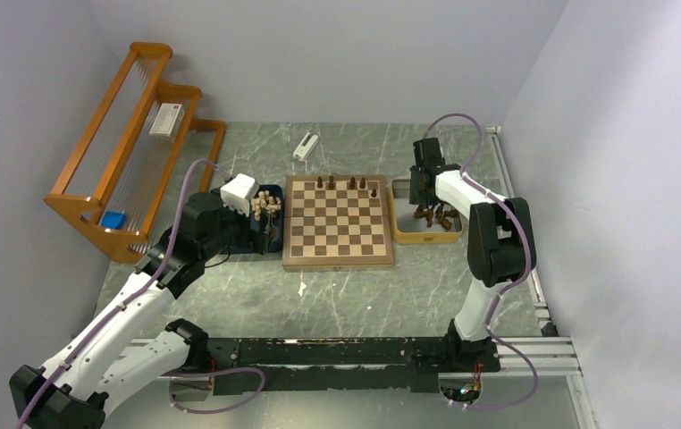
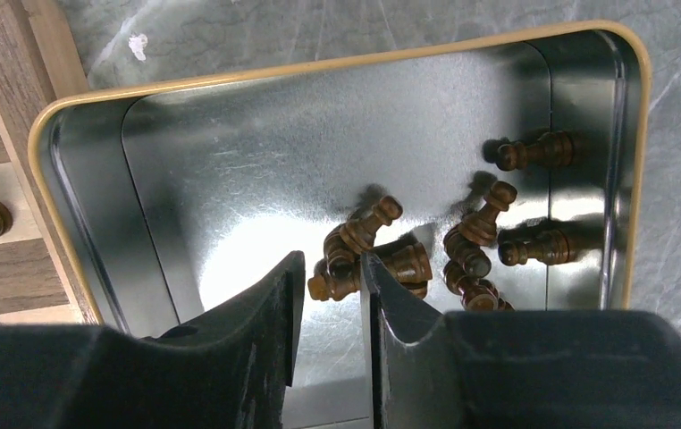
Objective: Set up the chess pieces on the board
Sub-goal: Pick up the chess piece from the storage box.
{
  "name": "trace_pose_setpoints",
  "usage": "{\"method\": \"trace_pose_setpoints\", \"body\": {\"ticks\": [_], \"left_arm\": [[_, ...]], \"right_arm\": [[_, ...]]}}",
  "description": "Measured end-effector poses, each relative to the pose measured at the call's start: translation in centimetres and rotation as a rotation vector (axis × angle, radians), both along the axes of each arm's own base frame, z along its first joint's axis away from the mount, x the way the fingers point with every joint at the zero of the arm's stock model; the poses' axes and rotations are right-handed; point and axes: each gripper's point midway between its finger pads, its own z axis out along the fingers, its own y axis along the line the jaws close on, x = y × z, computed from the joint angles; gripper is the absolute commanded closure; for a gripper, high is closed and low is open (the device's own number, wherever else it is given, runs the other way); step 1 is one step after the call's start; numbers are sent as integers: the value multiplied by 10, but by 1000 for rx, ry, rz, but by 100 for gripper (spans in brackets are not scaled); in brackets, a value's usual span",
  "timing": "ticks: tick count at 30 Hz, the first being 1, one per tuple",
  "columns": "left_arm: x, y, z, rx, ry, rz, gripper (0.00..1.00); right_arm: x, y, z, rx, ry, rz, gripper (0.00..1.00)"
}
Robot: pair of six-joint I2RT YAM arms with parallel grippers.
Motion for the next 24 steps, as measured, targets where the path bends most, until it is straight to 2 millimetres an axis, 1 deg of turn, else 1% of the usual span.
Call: {"method": "trace_pose_setpoints", "body": {"ticks": [4, 9, 12, 16, 20, 24], "left_arm": [[0, 0, 0, 0, 0, 0, 2], [0, 0, 0, 0, 0, 0, 2], [0, 0, 0, 0, 0, 0, 2], [0, 0, 0, 0, 0, 0, 2], [0, 0, 0, 0, 0, 0, 2], [0, 0, 0, 0, 0, 0, 2]], "right_arm": [[1, 0, -1, 0, -4, 0, 68], [1, 0, -7, -2, 6, -1, 70], [0, -1, -12, -9, 18, -3, 73], [0, -2, -12, -15, 18, -4, 77], [0, -3, -12, -19, 18, -5, 84], [0, -3, -12, -20, 19, -5, 86]]}}
